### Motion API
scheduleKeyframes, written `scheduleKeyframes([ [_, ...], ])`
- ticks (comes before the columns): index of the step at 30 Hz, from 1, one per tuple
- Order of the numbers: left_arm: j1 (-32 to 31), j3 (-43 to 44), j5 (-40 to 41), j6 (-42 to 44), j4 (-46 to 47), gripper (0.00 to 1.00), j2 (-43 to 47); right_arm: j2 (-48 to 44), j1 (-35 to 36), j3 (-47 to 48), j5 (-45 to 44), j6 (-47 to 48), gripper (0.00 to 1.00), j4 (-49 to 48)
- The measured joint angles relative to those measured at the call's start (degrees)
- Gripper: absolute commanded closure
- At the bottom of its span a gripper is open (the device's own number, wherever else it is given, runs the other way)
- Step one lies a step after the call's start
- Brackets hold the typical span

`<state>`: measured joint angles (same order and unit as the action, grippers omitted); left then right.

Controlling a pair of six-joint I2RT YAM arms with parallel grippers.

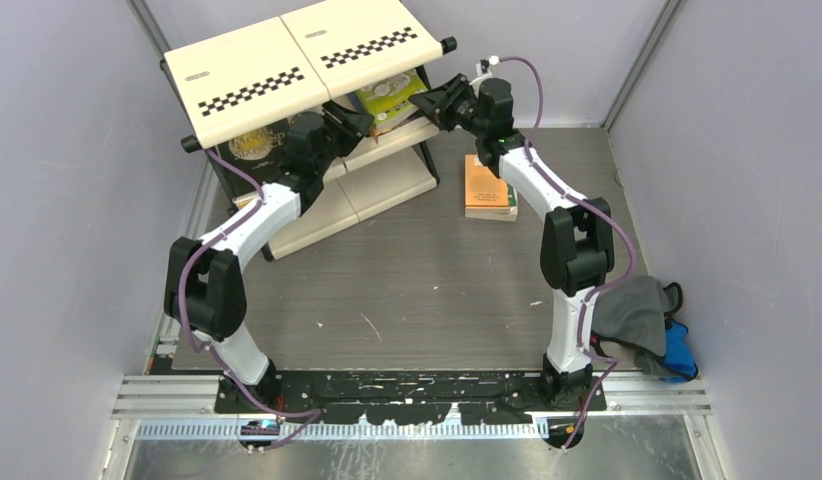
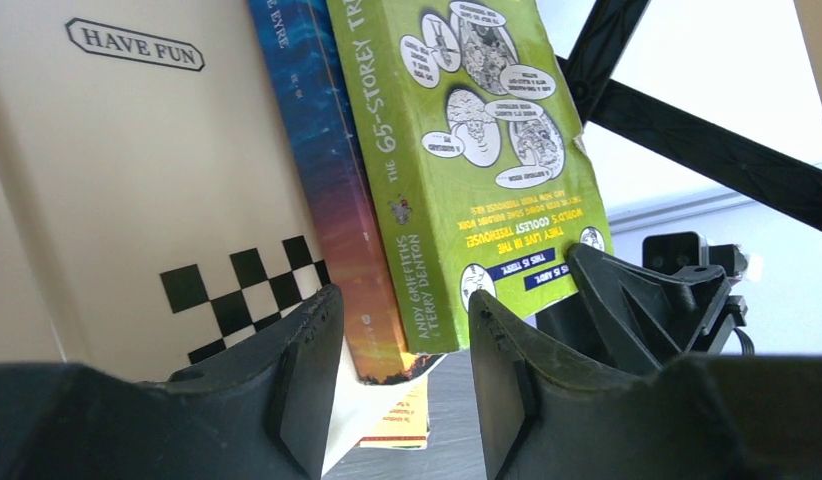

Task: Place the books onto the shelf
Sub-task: Place the book on the shelf.

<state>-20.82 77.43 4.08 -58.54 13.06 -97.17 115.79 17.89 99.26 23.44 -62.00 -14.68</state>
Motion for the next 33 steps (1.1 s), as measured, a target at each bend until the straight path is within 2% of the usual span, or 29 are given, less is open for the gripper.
scheduleKeyframes([
  [16, 0.3, -0.5, -1.2, -1.2, 0.4, 0.5, 0.0, 0.0, 0.3, 0.6, -0.9, 3.0, 0.99, 2.7],
  [33, 0.3, -0.7, -1.2, -1.3, 0.4, 0.51, 0.0, 0.0, -0.9, -0.3, 1.7, 2.1, 0.99, 1.9],
])
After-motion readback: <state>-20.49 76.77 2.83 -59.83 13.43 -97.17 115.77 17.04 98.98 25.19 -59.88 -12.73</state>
